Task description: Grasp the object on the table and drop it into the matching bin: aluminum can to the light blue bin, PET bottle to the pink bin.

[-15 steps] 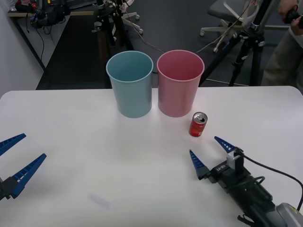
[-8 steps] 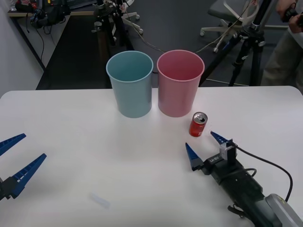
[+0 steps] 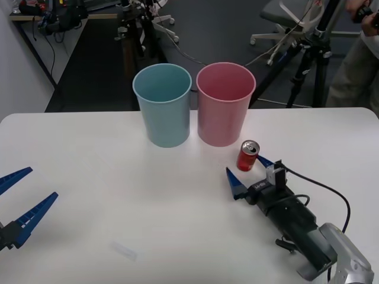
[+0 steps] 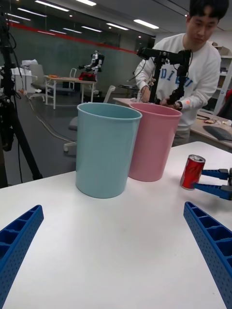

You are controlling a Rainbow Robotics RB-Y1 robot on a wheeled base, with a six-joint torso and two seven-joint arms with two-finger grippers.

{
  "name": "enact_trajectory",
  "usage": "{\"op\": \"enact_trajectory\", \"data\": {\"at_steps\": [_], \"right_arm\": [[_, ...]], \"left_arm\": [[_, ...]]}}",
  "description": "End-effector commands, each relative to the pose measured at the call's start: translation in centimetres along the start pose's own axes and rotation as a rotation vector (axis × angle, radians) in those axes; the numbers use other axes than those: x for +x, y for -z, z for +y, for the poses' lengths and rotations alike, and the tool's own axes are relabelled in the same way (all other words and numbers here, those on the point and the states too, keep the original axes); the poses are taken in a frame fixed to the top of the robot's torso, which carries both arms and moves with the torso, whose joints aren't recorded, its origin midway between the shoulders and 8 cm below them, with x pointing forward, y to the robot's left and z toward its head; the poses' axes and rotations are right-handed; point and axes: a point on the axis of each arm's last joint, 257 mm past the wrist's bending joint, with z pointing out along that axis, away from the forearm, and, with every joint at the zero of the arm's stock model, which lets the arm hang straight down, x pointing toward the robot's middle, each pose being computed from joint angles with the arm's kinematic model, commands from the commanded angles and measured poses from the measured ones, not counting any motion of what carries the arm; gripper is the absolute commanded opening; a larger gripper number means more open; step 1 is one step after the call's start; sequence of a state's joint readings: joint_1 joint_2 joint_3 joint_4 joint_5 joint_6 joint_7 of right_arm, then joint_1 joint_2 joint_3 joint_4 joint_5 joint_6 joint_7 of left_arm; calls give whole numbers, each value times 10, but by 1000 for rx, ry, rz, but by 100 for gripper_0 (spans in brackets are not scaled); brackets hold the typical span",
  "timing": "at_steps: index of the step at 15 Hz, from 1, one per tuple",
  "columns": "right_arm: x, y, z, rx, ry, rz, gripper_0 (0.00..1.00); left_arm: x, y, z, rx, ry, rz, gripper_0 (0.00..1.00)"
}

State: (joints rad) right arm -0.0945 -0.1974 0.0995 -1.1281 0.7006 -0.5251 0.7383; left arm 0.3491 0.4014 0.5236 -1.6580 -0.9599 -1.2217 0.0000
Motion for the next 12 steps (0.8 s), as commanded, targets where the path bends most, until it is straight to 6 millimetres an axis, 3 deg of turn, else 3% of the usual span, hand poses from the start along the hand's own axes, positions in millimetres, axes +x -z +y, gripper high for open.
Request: {"op": "enact_trajectory", "data": {"at_steps": [1, 7, 12], "right_arm": [[-6, -12, -6, 2, 6, -4, 100], [-12, -31, -9, -2, 8, -6, 100], [-11, -31, -11, 0, 20, -3, 100]], "left_arm": [[0, 0, 0, 0, 0, 0, 100], [0, 0, 0, 0, 0, 0, 100], [0, 0, 0, 0, 0, 0, 100]]}}
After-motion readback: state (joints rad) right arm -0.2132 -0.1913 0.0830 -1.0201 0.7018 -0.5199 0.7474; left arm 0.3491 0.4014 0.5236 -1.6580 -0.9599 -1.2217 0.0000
